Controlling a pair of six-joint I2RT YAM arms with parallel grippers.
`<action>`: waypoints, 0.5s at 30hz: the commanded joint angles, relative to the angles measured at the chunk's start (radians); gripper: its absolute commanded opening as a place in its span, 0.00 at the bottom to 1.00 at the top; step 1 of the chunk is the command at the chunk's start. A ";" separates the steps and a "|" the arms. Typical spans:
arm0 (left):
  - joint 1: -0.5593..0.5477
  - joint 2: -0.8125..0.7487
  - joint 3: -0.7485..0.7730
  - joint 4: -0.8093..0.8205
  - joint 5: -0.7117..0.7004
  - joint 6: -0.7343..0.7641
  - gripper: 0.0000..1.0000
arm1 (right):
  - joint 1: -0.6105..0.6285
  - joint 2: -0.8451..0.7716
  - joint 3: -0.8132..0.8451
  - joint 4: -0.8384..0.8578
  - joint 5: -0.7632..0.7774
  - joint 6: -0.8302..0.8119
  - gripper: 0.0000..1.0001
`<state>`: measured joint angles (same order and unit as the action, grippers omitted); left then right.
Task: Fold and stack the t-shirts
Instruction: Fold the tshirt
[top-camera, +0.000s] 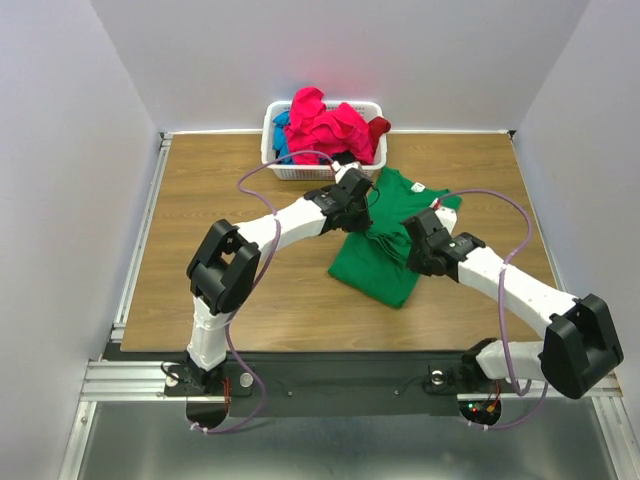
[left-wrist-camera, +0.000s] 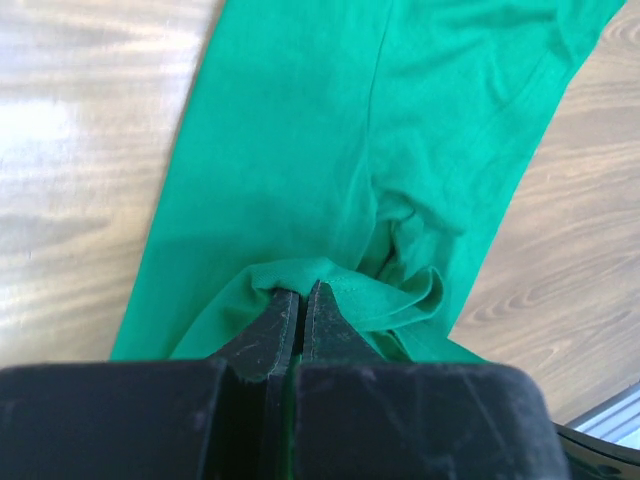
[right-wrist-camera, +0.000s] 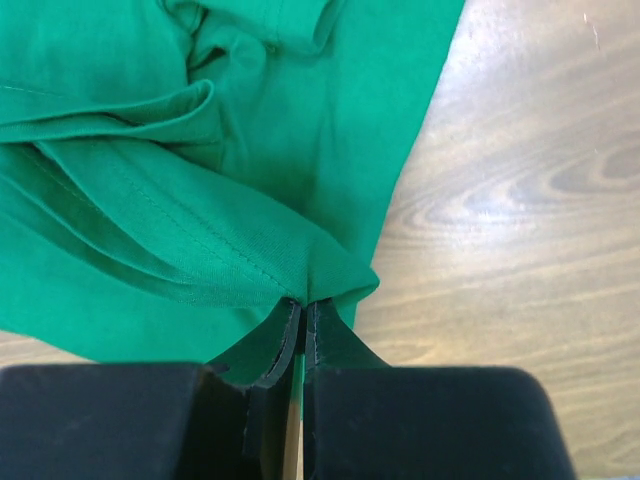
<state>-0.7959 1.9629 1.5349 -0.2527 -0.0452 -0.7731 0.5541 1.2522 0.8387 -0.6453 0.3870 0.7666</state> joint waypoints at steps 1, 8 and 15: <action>0.012 0.010 0.096 0.006 -0.001 0.047 0.00 | -0.043 0.013 0.022 0.101 -0.039 -0.062 0.00; 0.029 0.106 0.198 -0.033 0.021 0.057 0.00 | -0.117 0.061 0.028 0.141 -0.105 -0.102 0.07; 0.035 0.126 0.263 -0.074 0.021 0.067 0.81 | -0.169 0.092 0.059 0.150 -0.169 -0.124 0.47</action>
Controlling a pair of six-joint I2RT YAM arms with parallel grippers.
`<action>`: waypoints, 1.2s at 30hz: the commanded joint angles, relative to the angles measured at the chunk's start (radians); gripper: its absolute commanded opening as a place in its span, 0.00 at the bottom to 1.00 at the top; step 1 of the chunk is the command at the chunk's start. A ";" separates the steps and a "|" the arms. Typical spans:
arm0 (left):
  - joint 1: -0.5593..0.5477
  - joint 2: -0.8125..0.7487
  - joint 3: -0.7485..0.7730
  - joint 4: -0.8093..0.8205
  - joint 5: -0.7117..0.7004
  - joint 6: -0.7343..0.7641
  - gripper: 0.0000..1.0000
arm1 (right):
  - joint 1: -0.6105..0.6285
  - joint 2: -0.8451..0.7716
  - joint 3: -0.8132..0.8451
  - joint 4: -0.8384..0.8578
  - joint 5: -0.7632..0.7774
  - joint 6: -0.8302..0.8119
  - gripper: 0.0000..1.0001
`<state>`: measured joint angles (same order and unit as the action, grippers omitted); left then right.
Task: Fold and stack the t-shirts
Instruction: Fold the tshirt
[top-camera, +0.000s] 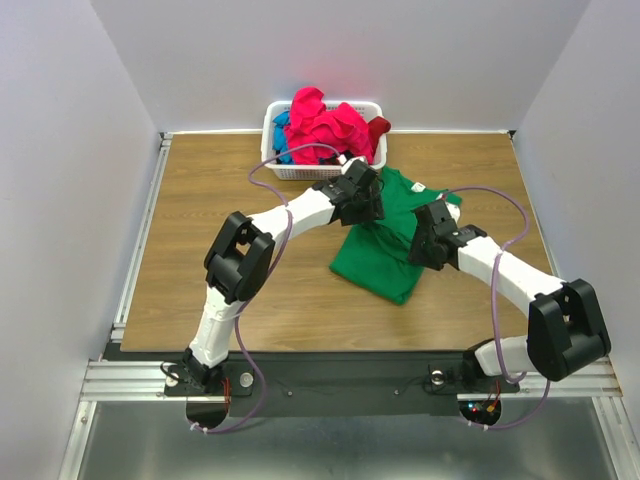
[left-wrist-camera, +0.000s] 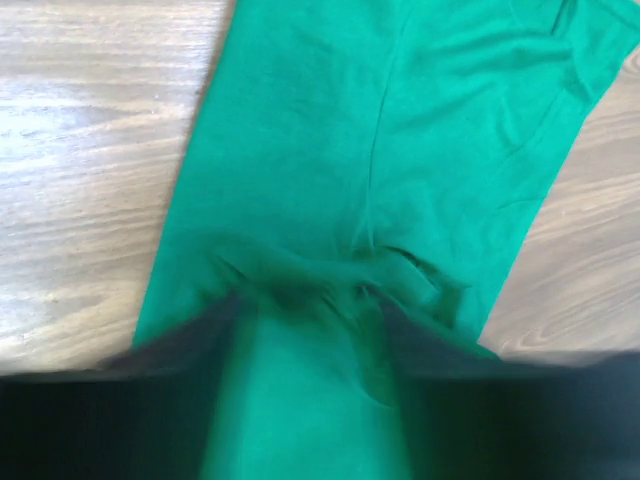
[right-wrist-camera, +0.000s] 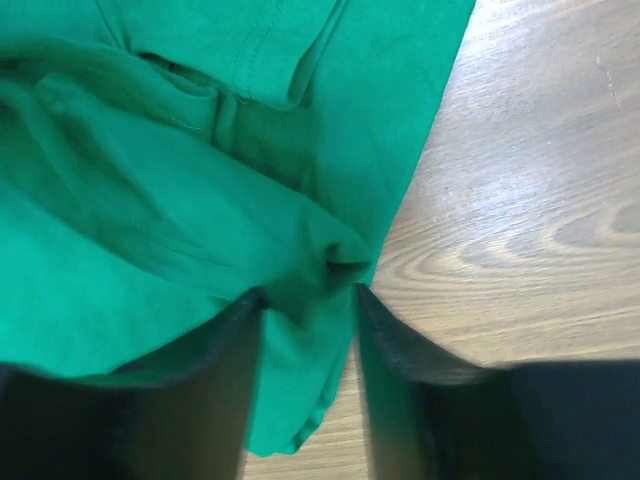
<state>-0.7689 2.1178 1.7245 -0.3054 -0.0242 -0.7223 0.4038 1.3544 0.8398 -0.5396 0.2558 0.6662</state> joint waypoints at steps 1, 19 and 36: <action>0.006 -0.035 0.070 -0.020 0.001 0.017 0.98 | -0.022 -0.017 0.070 0.044 -0.038 -0.024 0.53; 0.003 -0.427 -0.512 0.135 -0.017 -0.045 0.98 | -0.034 -0.288 -0.126 0.021 -0.294 -0.042 1.00; 0.005 -0.323 -0.683 0.288 0.093 -0.098 0.42 | -0.033 -0.313 -0.393 0.168 -0.547 0.115 0.78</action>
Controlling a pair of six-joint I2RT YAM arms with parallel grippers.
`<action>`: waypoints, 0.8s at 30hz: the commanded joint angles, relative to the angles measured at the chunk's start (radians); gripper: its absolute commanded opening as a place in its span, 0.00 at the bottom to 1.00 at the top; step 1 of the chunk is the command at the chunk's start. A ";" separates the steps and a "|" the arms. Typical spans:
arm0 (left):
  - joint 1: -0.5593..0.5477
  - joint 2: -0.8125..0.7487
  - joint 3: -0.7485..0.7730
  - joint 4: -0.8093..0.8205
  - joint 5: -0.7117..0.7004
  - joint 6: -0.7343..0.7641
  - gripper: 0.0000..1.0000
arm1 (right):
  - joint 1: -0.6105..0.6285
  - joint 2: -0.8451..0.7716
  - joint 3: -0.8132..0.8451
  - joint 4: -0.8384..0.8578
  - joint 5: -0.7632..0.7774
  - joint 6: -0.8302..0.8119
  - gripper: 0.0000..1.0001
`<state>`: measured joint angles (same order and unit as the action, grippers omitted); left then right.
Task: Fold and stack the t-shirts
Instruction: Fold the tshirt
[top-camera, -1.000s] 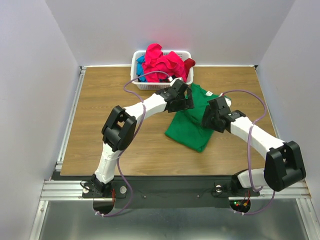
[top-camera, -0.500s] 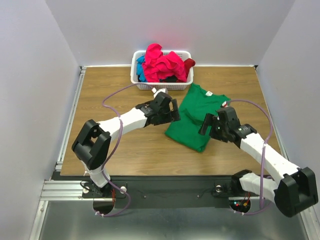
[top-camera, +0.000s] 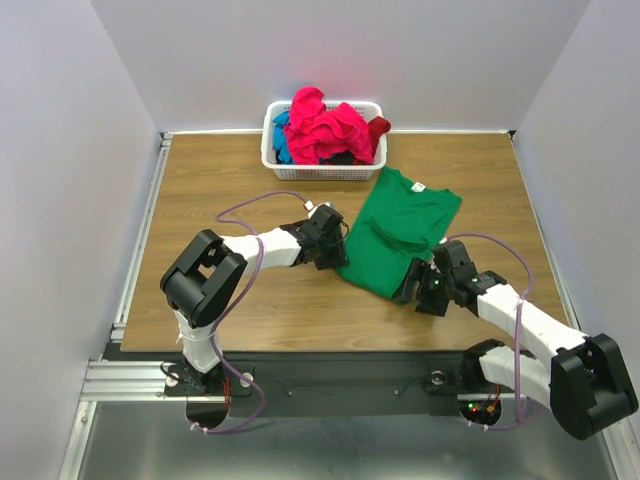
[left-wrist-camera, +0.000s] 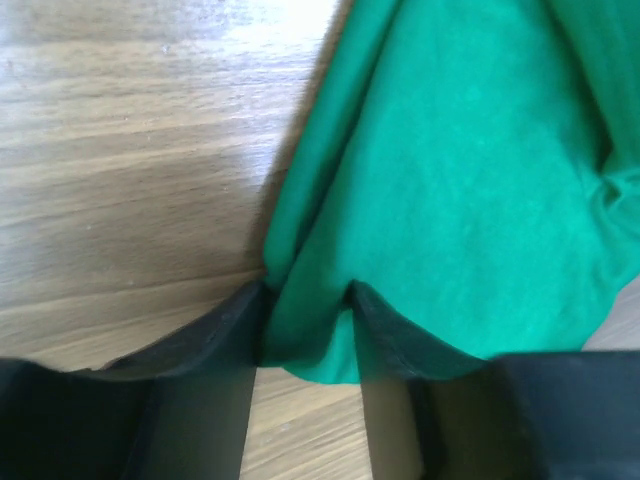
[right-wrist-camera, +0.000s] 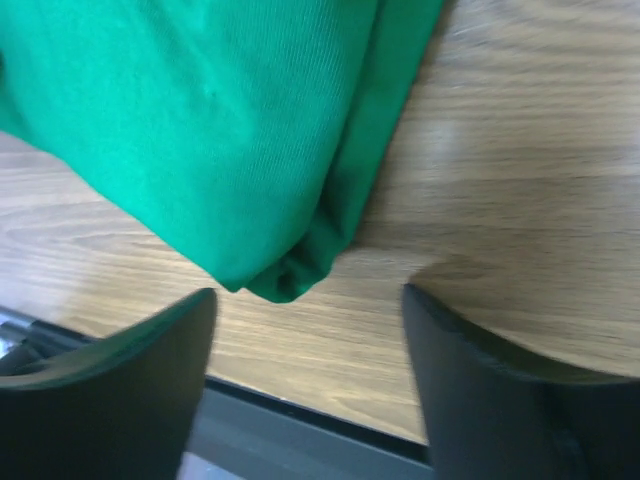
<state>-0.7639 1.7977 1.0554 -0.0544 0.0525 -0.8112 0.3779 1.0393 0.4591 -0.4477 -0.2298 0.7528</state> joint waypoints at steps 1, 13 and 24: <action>0.000 -0.006 -0.021 0.041 0.017 -0.013 0.36 | -0.007 0.004 -0.011 0.078 -0.063 0.033 0.73; 0.000 -0.043 -0.097 0.106 0.066 -0.026 0.00 | -0.007 -0.008 -0.048 0.115 -0.071 0.063 0.33; -0.015 -0.276 -0.313 0.119 0.047 -0.091 0.00 | -0.007 -0.329 -0.066 -0.228 -0.155 0.025 0.00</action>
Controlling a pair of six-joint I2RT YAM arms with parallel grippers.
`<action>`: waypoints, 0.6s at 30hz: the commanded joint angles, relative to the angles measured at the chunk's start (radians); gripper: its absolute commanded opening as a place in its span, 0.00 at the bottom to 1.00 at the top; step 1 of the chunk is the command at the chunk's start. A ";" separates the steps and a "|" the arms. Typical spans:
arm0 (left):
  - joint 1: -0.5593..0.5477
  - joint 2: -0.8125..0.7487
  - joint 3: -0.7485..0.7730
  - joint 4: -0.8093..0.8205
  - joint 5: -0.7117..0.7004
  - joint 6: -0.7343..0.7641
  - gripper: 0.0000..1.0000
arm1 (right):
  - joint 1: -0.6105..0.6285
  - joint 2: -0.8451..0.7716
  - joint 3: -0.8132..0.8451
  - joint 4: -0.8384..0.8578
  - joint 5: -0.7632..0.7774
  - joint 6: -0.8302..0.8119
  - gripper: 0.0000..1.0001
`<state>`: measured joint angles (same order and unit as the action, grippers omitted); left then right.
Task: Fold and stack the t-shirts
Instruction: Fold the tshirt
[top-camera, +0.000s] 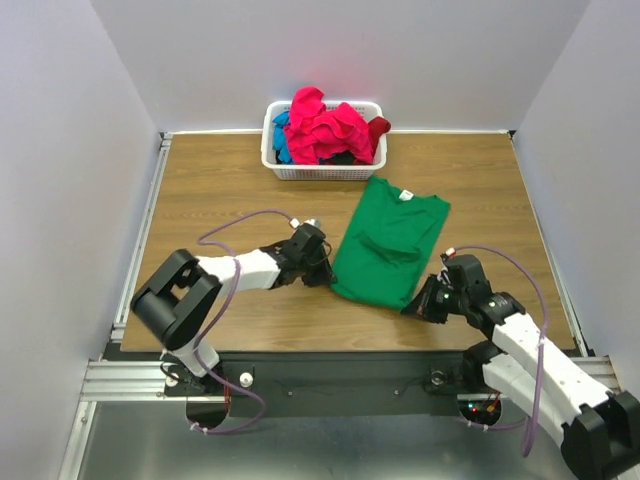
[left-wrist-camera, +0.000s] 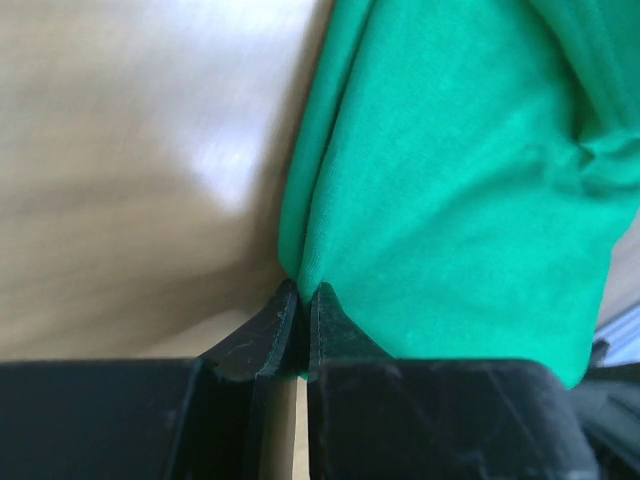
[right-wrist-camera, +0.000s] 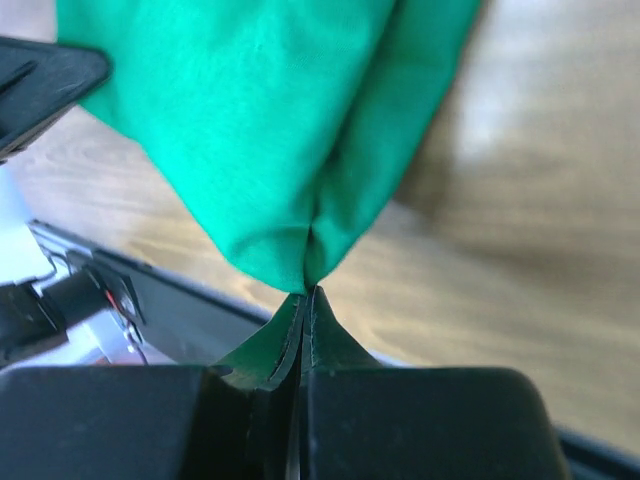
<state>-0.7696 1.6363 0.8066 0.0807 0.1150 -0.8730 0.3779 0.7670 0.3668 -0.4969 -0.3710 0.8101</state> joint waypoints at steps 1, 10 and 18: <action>-0.013 -0.166 -0.107 -0.024 -0.023 -0.035 0.00 | -0.005 -0.098 0.020 -0.231 -0.031 -0.038 0.00; -0.201 -0.323 -0.173 -0.079 -0.103 -0.178 0.00 | -0.007 -0.166 0.015 -0.259 -0.149 -0.072 0.00; -0.201 -0.322 -0.005 -0.199 -0.198 -0.159 0.00 | -0.007 -0.080 0.214 -0.262 0.001 -0.092 0.00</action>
<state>-0.9726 1.3323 0.6849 -0.0700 -0.0032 -1.0378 0.3779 0.6521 0.4591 -0.7780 -0.4496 0.7441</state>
